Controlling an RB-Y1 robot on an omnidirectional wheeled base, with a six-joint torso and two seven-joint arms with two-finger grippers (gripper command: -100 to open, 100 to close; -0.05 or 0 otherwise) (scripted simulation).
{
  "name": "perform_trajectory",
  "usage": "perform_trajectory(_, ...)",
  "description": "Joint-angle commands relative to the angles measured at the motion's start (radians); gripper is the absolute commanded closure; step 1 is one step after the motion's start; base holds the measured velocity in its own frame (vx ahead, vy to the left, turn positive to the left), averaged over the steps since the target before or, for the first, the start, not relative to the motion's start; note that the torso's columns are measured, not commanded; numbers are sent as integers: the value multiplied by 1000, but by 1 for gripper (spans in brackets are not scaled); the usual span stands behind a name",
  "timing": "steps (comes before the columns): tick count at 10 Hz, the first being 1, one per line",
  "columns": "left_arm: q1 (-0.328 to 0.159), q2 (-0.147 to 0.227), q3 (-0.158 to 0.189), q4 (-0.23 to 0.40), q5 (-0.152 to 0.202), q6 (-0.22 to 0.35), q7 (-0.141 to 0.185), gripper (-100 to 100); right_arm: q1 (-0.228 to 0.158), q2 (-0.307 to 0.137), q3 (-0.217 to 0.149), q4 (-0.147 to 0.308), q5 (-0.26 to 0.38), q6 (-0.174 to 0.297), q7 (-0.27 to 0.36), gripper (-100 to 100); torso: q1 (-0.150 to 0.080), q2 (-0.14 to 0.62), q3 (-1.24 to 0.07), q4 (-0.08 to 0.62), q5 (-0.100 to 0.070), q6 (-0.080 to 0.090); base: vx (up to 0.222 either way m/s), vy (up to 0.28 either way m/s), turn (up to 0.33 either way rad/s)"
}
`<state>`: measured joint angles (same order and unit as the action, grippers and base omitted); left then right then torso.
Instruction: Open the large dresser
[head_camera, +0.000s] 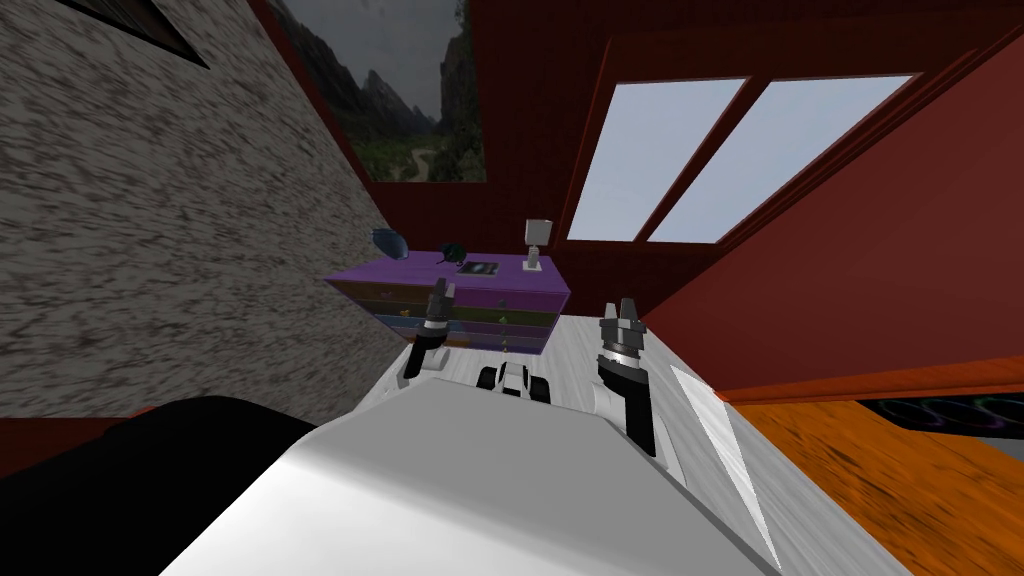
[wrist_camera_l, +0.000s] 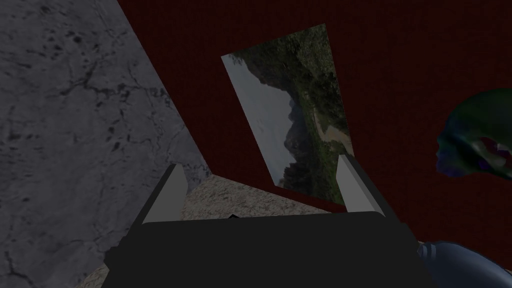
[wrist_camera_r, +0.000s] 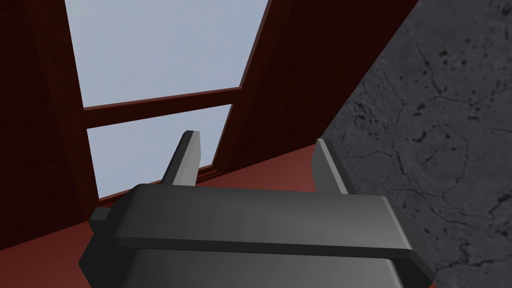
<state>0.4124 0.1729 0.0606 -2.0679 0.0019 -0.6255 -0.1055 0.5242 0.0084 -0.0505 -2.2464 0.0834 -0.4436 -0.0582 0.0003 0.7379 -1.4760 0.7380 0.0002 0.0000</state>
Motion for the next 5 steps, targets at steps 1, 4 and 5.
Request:
perform_trajectory(1,-13,7,1,64,-3,-28,0,-100,0,0,0,0,0,0,0,0,-1,-1,-1,0,0,0,31,-49,8)
perform_trajectory(4,-30,12,1,145,-7,-62,-1,-100,0,0,0,0,0,0,0,0,-1,0,0,0,0,0,29,-46,13)
perform_trajectory(5,-39,14,2,182,-9,-80,-1,-100,0,0,0,0,0,0,0,0,0,0,0,0,0,0,25,-46,13)
